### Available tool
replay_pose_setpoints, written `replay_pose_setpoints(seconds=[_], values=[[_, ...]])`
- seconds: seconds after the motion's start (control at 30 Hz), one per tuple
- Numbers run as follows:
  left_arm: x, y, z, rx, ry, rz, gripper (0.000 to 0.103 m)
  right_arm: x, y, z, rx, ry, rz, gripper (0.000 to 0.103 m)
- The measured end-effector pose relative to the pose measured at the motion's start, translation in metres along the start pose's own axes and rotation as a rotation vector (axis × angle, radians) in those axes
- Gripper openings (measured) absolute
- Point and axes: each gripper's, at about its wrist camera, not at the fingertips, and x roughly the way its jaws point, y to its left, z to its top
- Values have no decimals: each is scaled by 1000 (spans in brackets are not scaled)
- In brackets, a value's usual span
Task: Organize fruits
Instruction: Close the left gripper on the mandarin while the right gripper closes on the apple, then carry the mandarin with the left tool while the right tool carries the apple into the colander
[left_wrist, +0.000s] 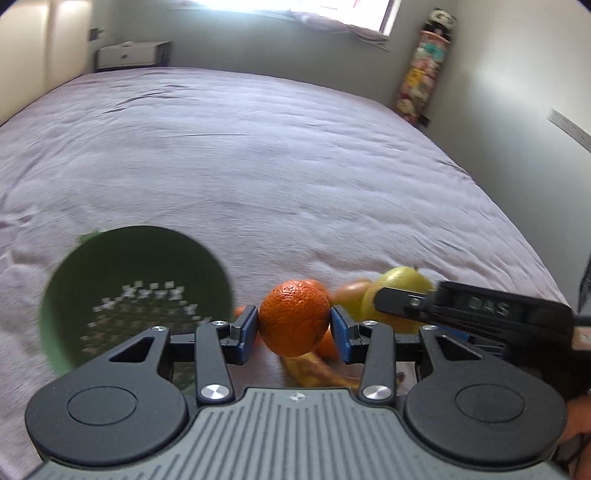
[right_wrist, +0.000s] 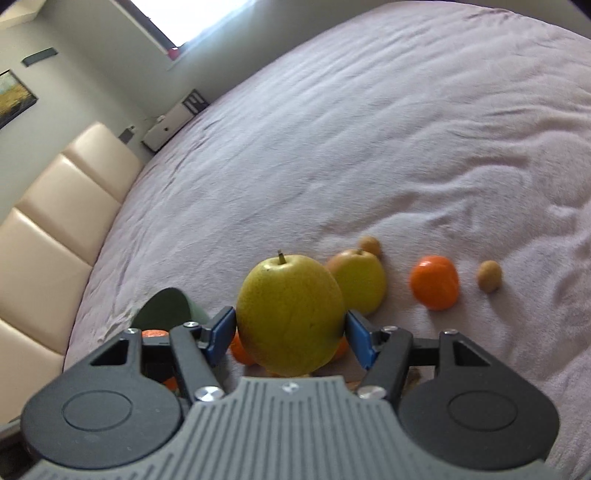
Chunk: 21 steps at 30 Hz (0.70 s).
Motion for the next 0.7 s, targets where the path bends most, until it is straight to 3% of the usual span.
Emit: replay_pose_setpoints(seconds=[0.33,0.5,0.7], values=[[-23,62,15,-135,20,98,48,8,76,-8,-245,63,105,62],[-24,83,18,-181,41,119,48,33,112,-10,-372,142,110,62],[-14,107,19,-232,74,193,48,65,145,-11,-526,242,94,62]])
